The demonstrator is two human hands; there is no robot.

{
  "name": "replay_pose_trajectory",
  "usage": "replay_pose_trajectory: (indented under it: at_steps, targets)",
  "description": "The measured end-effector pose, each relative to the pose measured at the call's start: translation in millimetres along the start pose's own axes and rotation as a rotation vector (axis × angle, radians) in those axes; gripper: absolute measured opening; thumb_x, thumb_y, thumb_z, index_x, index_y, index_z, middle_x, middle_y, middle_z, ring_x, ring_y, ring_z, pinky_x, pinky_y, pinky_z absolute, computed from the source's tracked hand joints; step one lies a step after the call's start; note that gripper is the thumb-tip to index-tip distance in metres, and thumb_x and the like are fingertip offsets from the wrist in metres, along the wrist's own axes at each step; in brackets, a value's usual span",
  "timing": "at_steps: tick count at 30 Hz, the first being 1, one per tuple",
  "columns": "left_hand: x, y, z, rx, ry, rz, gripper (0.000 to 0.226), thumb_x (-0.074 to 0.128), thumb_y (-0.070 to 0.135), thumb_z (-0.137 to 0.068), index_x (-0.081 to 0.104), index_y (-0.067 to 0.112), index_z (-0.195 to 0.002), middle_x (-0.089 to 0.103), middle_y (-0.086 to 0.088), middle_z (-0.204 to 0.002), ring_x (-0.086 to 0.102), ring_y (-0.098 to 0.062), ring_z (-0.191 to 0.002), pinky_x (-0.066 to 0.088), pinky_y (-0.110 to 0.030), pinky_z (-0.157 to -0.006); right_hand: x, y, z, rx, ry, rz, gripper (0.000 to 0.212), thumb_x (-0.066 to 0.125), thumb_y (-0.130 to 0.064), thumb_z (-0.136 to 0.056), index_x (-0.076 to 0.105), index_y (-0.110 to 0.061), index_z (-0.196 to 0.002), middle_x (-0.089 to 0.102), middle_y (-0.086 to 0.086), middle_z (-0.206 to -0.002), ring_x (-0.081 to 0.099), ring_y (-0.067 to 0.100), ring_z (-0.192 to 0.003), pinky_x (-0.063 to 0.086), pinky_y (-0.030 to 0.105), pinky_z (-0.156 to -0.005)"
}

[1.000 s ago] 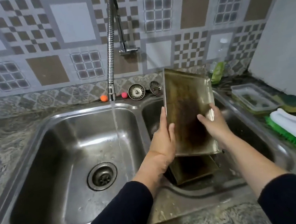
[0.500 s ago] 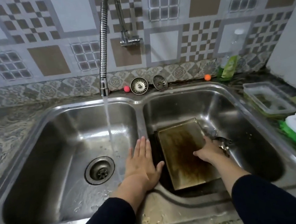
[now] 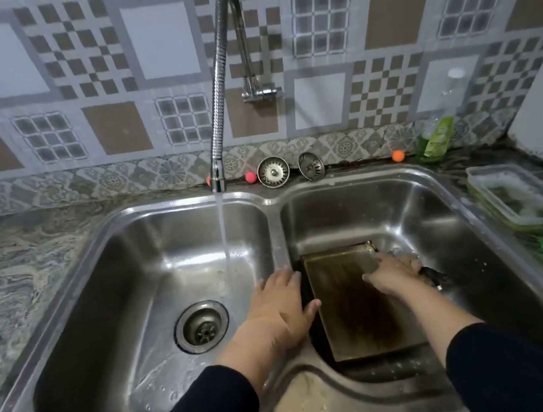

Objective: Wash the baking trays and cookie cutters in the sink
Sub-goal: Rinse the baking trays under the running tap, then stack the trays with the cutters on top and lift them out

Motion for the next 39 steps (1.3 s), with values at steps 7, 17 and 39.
replay_pose_trajectory:
  at_steps: [7, 17, 39]
  targets:
    - [-190, 20, 21, 0.371, 0.990, 0.036, 0.033, 0.050, 0.025, -0.086, 0.063, 0.026, -0.116, 0.055, 0.004, -0.125, 0.044, -0.018, -0.116, 0.042, -0.040, -0.096, -89, -106, 8, -0.414, 0.223, -0.260, 0.035, 0.057, -0.032, -0.092, 0.055, -0.031, -0.128, 0.056, 0.005, -0.125, 0.050, 0.029, -0.120, 0.040, 0.036, -0.100]
    - [-229, -56, -30, 0.201, 0.824, 0.666, 0.059, 0.032, 0.035, -0.101, -0.003, 0.068, -0.135, 0.062, 0.003, -0.092, 0.059, -0.008, -0.070, 0.054, -0.035, -0.080, -173, -235, 1, -0.711, 0.447, -0.613, 0.038, 0.047, -0.017, -0.098, 0.048, -0.030, -0.134, 0.059, -0.003, -0.105, 0.057, 0.011, -0.091, 0.047, 0.025, -0.073]
    - [-203, -80, -70, 0.433, 1.020, 0.796, 0.059, 0.037, 0.029, -0.100, 0.011, 0.070, -0.133, 0.070, 0.009, -0.097, 0.048, 0.002, -0.055, 0.049, -0.025, -0.067, -240, -314, -82, -0.343, 0.451, -0.994, 0.028, 0.040, 0.004, -0.094, 0.056, -0.008, -0.074, 0.064, 0.017, -0.073, 0.052, 0.019, -0.044, 0.041, 0.025, -0.040]
Point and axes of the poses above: each hand's wrist, its own z-axis away from the middle knuckle, its own x-axis out of the palm, y = z × x, the point moved 6 cm from there along -z, towards the middle knuckle
